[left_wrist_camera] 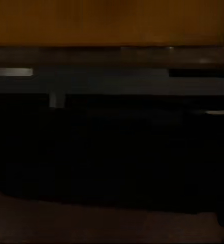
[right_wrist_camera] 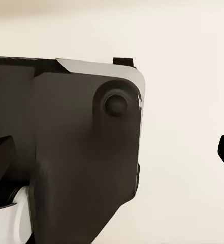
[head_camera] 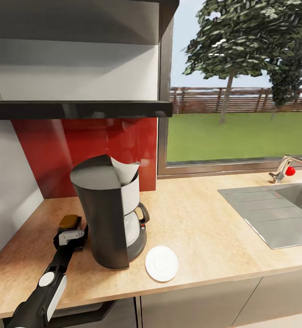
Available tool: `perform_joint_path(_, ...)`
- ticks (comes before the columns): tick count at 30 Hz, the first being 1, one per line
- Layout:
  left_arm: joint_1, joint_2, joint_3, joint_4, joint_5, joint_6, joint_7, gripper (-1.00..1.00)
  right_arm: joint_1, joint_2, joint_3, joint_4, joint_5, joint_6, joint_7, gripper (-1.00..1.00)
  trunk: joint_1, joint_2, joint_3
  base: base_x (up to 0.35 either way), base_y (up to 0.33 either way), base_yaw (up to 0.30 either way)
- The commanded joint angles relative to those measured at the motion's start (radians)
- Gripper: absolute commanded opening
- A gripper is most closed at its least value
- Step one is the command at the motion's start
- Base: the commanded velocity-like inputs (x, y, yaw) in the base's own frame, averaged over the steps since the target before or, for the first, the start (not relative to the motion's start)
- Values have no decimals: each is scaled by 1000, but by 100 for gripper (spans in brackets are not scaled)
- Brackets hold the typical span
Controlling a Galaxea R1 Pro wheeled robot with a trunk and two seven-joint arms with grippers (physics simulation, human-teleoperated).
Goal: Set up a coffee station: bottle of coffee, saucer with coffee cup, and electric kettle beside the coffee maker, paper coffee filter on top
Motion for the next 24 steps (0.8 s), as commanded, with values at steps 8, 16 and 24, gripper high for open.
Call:
perform_joint_path(8,-1,0,2,0,1,-2,-6,100,0,0,8,0,-10,0,2,100,0,-1,-2,0,0,0)
perform_joint_path(16,-1,0,1,0,-1,-2,-7,100,-1,0,8,0,-10,0,2,100,0,-1,-2,0,0,0)
perform_joint_path(24,-1,0,2,-1,-1,-3,-7,100,0,0,8,0,-10,0,2,100,0,-1,-2,-31,0,0)
